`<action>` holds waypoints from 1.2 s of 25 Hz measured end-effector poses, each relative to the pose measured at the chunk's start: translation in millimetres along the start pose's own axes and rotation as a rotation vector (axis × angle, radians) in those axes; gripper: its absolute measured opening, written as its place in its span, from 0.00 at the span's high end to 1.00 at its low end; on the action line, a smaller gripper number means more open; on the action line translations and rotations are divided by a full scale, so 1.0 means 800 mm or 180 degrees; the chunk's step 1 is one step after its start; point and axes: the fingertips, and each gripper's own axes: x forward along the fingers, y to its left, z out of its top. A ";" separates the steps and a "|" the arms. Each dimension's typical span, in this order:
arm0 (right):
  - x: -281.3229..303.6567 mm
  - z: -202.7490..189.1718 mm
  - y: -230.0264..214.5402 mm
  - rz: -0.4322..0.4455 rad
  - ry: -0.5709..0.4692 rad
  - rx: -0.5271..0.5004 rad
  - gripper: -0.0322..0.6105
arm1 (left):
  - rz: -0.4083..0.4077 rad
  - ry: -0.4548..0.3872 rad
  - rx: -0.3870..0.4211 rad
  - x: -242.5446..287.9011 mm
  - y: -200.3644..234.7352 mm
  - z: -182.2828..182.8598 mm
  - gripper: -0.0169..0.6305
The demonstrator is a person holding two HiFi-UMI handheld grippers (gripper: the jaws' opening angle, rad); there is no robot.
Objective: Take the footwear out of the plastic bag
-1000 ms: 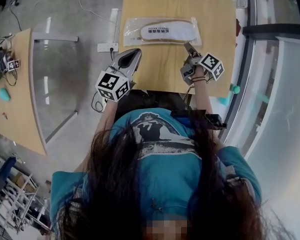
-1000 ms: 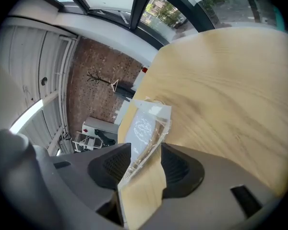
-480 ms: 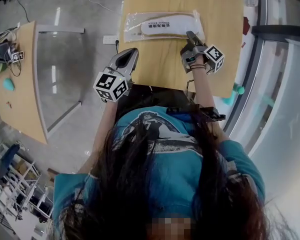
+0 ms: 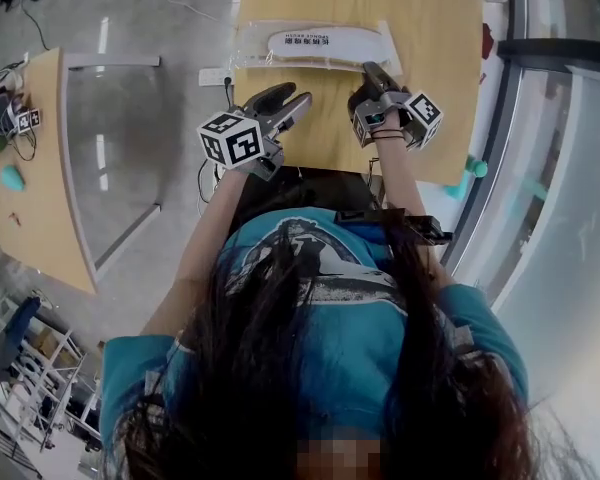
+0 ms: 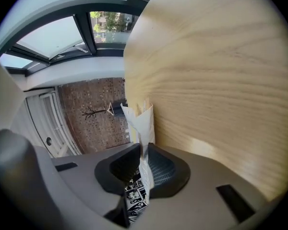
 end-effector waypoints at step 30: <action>-0.070 -0.088 0.068 0.0692 0.0805 -0.1427 0.86 | -0.1071 -0.0957 -0.2518 0.064 0.062 0.047 0.81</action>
